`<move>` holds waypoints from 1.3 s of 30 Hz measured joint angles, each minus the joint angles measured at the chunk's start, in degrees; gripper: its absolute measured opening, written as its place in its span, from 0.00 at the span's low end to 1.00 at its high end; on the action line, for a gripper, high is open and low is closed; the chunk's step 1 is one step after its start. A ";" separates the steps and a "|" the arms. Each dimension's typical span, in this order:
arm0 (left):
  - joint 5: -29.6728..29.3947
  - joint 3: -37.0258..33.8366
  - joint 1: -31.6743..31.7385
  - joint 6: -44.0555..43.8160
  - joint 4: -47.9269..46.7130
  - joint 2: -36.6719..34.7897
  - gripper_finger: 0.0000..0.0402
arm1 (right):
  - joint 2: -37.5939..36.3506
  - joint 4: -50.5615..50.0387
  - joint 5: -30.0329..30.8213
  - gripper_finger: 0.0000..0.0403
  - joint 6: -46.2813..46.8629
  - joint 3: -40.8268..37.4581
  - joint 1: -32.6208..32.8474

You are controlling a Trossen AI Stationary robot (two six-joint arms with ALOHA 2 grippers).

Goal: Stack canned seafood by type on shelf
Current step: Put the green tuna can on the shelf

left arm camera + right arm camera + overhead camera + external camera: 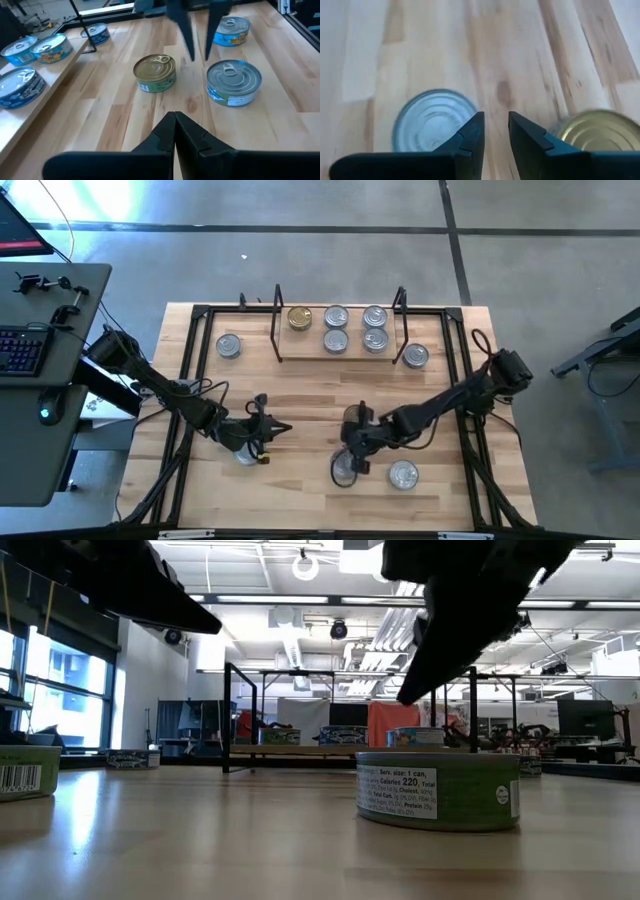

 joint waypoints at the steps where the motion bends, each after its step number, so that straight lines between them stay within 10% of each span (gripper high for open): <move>1: 0.00 0.00 0.00 0.35 0.00 0.00 0.00 | -0.01 -0.91 0.42 0.20 -0.77 0.30 0.39; 14: 0.00 0.00 0.26 0.53 0.02 0.00 0.00 | 1.43 -14.62 12.79 0.44 -19.72 0.49 3.34; 28: 3.29 0.00 0.66 6.77 1.78 1.07 0.00 | 9.57 -11.98 18.81 0.03 -18.77 0.67 2.94; 39: 5.81 0.63 3.83 26.87 19.76 15.99 0.11 | 9.85 3.68 7.11 0.01 -16.47 1.36 -2.87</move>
